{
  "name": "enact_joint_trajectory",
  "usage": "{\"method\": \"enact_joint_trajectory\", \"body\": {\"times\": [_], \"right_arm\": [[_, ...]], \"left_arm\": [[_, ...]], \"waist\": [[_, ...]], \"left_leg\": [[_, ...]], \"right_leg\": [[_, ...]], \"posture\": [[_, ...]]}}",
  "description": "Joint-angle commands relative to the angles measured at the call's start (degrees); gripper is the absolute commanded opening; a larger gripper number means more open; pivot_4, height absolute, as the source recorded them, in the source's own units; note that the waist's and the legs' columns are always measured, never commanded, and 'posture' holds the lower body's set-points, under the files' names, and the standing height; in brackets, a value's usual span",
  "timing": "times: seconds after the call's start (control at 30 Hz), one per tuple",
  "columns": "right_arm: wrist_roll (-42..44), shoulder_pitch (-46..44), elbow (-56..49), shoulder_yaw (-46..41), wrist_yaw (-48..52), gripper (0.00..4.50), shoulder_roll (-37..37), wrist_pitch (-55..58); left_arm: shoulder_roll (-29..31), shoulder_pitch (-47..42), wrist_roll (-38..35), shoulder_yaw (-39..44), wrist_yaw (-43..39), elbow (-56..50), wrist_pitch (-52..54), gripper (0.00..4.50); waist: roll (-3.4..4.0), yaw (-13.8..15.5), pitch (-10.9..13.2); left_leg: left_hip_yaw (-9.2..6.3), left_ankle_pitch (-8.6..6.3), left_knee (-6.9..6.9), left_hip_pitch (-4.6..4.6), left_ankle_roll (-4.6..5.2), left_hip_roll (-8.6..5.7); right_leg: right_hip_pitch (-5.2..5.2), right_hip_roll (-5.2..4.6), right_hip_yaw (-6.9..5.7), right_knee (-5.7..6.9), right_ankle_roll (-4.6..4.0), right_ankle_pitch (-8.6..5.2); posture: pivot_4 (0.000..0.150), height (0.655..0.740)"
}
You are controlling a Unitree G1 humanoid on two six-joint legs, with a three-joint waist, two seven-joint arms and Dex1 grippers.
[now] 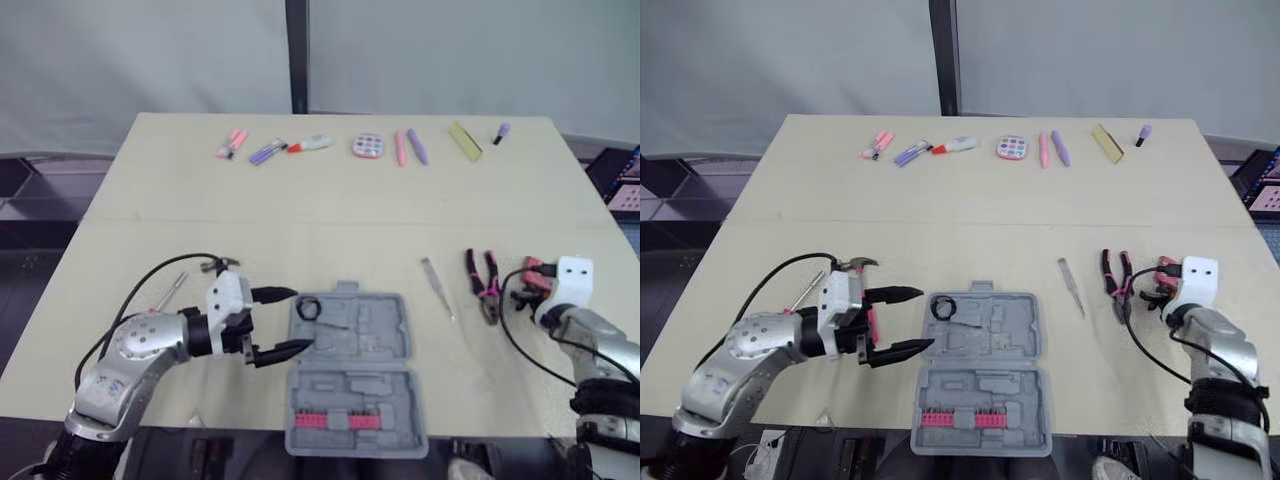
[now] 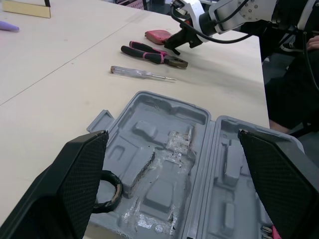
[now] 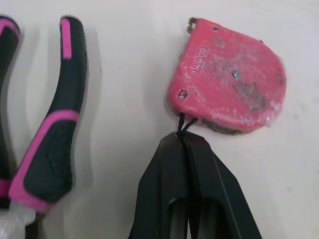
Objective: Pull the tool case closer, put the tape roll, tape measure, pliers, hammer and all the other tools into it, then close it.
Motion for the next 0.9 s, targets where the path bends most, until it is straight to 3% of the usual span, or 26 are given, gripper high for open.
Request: {"method": "enact_joint_trajectory", "body": {"times": [0.03, 0.5, 0.9], "right_arm": [[1.5, 6.17, -8.71, -1.66, -1.3, 0.03, 1.41, 6.23], [5.79, 25.1, -45.78, -3.28, -5.13, 0.03, 9.93, 25.93], [6.04, 34.99, -58.49, -0.22, -5.93, 0.03, 15.99, 32.84]], "left_arm": [[-0.25, 0.05, -0.35, -0.33, -0.65, -1.07, -0.79, 4.5], [-0.22, -1.56, -0.28, -1.75, -3.32, 0.71, -1.12, 4.5], [-1.05, -3.49, 0.07, -3.41, -4.8, 2.91, -1.91, 4.5]], "waist": [[0.0, 0.05, 0.0], [0.02, -0.09, 0.01], [0.02, -0.13, 0.01]], "left_leg": [[0.0, 0.0, 0.0, 0.0, 0.0, 0.0], [0.01, 0.0, -0.03, 0.03, 0.0, 0.04], [0.0, 0.01, -0.08, 0.05, -0.02, 0.03]], "right_leg": [[0.0, 0.0, 0.0, -0.01, 0.0, 0.0], [-0.01, 0.02, 0.11, -0.04, 0.0, 0.0], [-0.06, 0.02, 0.17, -0.02, 0.0, 0.0]], "posture": [[0.15, 0.7134], [0.15, 0.7134], [0.15, 0.7134]]}}
